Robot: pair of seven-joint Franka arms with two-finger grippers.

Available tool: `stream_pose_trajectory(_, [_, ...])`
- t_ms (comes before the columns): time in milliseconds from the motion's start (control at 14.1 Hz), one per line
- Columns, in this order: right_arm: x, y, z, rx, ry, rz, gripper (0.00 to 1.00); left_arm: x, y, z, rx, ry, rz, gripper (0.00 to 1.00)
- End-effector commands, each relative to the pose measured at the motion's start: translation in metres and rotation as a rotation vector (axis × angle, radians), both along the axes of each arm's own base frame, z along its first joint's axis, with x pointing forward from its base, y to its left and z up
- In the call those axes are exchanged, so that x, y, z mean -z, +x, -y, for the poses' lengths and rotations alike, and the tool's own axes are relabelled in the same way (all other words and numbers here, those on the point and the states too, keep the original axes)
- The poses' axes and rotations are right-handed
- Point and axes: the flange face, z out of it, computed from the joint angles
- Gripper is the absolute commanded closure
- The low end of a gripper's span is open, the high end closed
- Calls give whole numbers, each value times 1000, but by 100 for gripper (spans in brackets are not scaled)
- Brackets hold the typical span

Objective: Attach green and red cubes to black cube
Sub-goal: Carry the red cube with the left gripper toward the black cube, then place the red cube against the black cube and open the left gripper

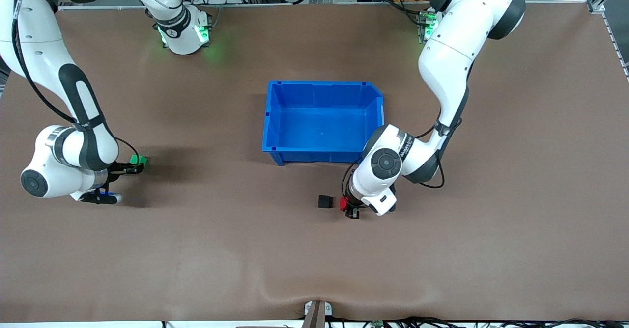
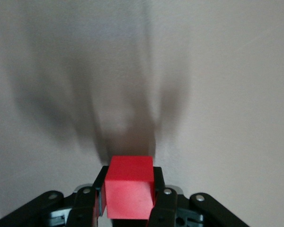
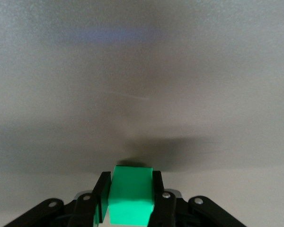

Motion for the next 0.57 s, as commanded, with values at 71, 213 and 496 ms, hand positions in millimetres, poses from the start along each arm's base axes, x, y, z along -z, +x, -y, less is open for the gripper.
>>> stream_pose_trajectory(71, [-2, -2, -2, 60, -14, -4, 100, 5, -6, 7, 12, 19, -53, 100])
stream_pose_trajectory(213, [-9, 2, -9, 126, -46, -8, 100, 4, -10, 9, 21, 22, -79, 100])
stream_pose_trajectory(496, [-39, 17, -37, 249, -104, -87, 100, 8, -15, 10, 44, 33, -110, 100])
